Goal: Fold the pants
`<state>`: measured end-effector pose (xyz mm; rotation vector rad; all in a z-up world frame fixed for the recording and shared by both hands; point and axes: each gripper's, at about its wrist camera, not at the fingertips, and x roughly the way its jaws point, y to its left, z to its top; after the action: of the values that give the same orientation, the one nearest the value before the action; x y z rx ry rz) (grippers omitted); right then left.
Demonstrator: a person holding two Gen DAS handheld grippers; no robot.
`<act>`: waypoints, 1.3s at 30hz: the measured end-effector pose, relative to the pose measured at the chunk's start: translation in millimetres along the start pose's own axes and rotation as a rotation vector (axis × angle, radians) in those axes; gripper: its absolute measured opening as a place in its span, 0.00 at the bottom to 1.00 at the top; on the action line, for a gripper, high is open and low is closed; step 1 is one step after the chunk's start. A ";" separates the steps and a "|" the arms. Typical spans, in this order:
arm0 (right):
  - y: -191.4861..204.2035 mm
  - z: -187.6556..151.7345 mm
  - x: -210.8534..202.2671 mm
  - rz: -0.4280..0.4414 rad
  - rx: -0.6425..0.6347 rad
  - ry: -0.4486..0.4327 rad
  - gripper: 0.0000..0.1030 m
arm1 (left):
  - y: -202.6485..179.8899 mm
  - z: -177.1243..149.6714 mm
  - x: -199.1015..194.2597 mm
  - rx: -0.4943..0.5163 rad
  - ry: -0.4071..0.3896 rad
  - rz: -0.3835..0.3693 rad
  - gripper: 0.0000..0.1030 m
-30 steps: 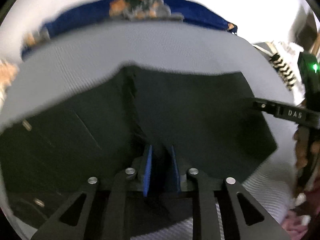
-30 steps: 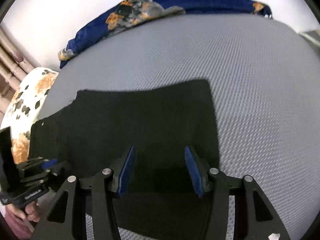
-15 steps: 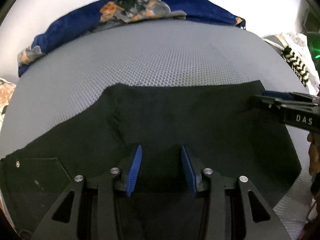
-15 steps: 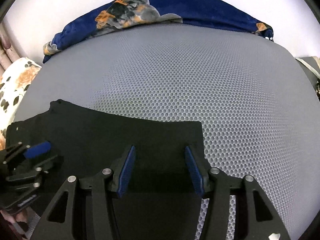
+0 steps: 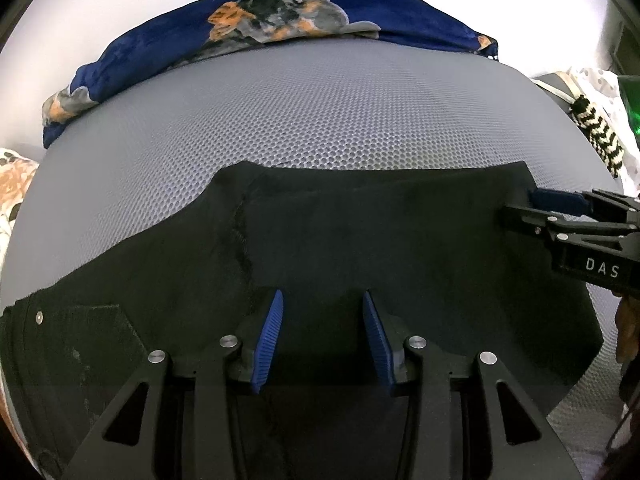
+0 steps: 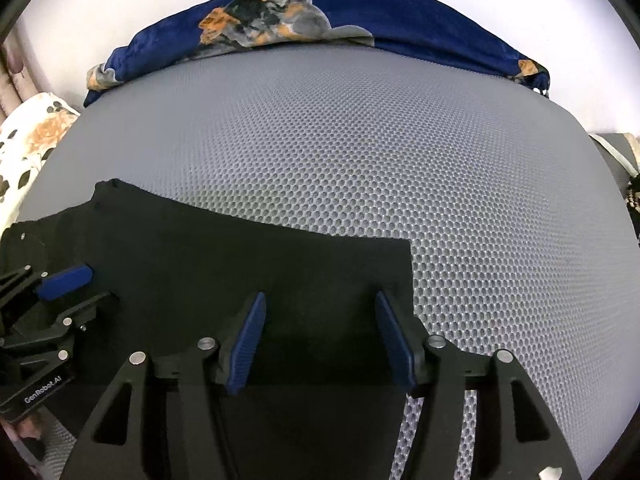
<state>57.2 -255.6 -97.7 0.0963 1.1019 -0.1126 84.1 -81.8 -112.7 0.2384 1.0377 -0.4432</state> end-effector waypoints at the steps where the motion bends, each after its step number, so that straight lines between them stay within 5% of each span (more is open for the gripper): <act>1: 0.6 -2.1 -0.6 0.004 0.002 0.004 0.54 | 1.0 -1.2 -1.3 -0.003 0.001 -0.002 0.42; 16: 26.9 -39.3 -11.7 0.010 -0.026 0.036 0.61 | 44.5 -41.5 -53.2 -0.162 -0.052 -0.032 0.42; 31: 92.3 -55.0 -17.5 0.130 -0.112 0.070 0.65 | 157.5 -132.5 -135.0 -0.544 -0.169 -0.064 0.43; 39: 129.4 -47.5 -16.6 0.229 -0.182 0.079 0.65 | 206.7 -175.7 -144.4 -0.792 -0.196 -0.087 0.44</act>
<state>25.8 -120.4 -101.4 0.0634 1.1672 0.1977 -18.8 205.5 -77.1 -0.5480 0.9598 -0.1042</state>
